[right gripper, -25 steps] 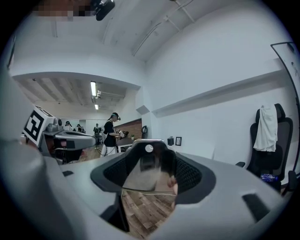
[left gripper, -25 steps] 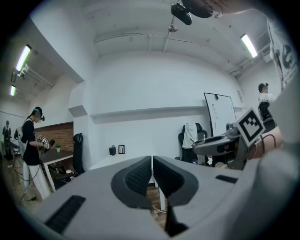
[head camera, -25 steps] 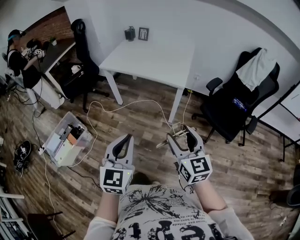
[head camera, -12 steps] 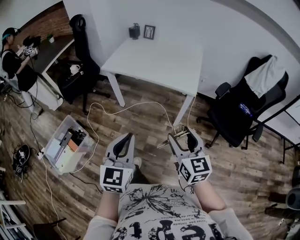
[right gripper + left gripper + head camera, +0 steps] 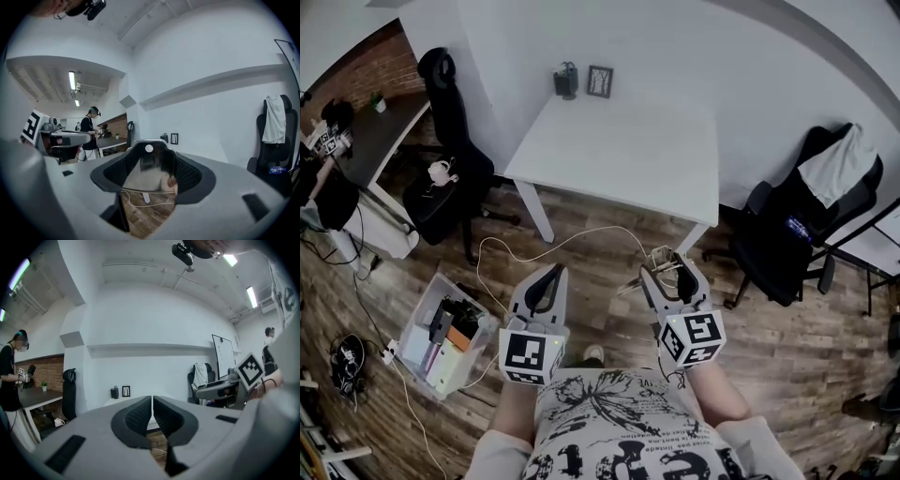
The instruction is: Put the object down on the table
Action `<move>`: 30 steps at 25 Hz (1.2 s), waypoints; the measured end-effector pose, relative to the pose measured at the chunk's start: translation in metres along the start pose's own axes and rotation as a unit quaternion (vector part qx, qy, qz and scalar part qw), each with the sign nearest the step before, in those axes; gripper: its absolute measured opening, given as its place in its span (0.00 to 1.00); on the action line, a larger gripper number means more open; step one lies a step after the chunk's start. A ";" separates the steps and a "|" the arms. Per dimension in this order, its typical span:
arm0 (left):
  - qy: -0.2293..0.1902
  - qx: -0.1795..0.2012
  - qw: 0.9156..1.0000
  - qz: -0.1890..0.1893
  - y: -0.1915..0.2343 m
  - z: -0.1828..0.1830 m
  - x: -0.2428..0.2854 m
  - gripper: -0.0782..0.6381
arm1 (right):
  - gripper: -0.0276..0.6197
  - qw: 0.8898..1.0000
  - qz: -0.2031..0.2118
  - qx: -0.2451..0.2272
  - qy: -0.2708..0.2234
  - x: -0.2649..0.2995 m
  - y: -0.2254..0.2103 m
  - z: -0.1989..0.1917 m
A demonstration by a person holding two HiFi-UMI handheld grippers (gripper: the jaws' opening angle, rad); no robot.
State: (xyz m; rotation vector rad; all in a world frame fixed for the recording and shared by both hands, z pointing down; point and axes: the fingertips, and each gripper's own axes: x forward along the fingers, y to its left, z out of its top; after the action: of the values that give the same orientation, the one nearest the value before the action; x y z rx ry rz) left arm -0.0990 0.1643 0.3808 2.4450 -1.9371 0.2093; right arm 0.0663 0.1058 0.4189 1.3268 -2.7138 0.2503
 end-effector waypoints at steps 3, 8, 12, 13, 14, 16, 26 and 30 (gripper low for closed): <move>0.002 -0.006 1.000 -0.007 0.034 -0.002 0.015 0.13 | 0.47 1.000 -0.013 0.000 0.005 0.033 0.007 0.005; 0.012 -0.018 1.000 -0.017 0.067 -0.012 0.042 0.13 | 0.47 1.000 -0.022 0.001 0.017 0.080 0.008 0.008; 0.017 -0.018 1.000 -0.019 0.085 -0.019 0.078 0.13 | 0.47 1.000 -0.021 -0.001 0.020 0.117 -0.006 0.008; 0.017 -0.018 1.000 -0.019 0.090 -0.020 0.088 0.13 | 0.47 1.000 -0.021 0.000 0.020 0.127 -0.010 0.008; 0.017 -0.017 1.000 -0.019 0.094 -0.021 0.099 0.13 | 0.47 1.000 -0.020 0.000 0.021 0.139 -0.016 0.008; 0.019 -0.014 1.000 -0.020 0.104 -0.022 0.123 0.13 | 0.47 0.999 -0.022 0.000 0.024 0.163 -0.029 0.009; 0.017 0.006 0.999 -0.032 0.154 0.006 0.293 0.13 | 0.47 0.999 -0.042 0.003 0.017 0.298 -0.133 0.053; 0.010 0.023 0.999 -0.039 0.162 0.019 0.353 0.13 | 0.47 0.999 -0.047 0.011 0.016 0.338 -0.173 0.066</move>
State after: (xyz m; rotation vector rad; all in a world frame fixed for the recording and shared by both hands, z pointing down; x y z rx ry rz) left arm -0.1759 -0.2170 0.3905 2.5305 -1.8458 0.2772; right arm -0.0053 -0.2731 0.4296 1.4398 -2.6203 0.2903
